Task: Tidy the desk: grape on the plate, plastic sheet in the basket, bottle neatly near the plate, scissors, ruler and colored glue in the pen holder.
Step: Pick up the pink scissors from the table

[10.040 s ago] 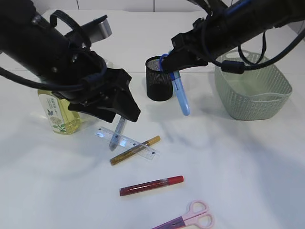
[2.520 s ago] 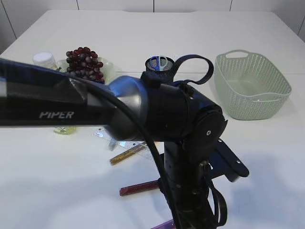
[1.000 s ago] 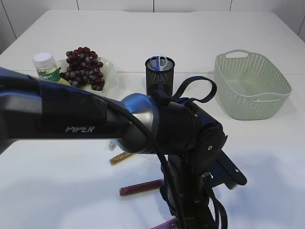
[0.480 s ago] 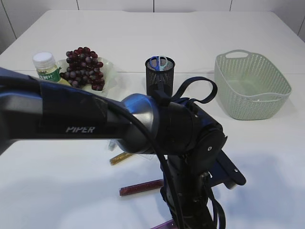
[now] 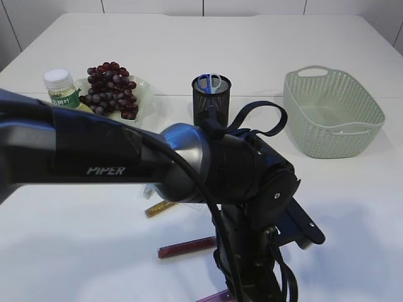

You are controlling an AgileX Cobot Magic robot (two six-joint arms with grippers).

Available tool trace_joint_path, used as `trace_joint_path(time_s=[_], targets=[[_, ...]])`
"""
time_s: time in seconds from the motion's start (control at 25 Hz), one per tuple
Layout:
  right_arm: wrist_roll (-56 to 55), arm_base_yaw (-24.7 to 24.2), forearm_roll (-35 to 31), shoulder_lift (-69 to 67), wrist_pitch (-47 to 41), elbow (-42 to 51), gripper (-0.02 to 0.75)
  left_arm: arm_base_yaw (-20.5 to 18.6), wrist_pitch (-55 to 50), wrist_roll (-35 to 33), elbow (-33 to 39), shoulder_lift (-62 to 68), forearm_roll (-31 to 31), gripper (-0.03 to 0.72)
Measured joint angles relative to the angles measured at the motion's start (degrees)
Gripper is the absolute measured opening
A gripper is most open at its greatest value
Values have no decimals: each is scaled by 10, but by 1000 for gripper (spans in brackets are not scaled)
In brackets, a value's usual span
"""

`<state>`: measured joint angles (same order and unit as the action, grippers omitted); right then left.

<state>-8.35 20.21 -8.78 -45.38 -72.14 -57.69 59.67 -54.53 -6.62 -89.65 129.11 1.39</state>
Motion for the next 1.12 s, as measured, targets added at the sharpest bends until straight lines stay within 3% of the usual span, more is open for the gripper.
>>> trace_joint_path(time_s=[0.68, 1.12], targets=[[1, 0, 0, 0, 0, 0, 364, 0, -34, 10, -27, 5, 2, 164], [1, 0, 0, 0, 0, 0, 364, -17, -47, 35, -32, 5, 62, 164]])
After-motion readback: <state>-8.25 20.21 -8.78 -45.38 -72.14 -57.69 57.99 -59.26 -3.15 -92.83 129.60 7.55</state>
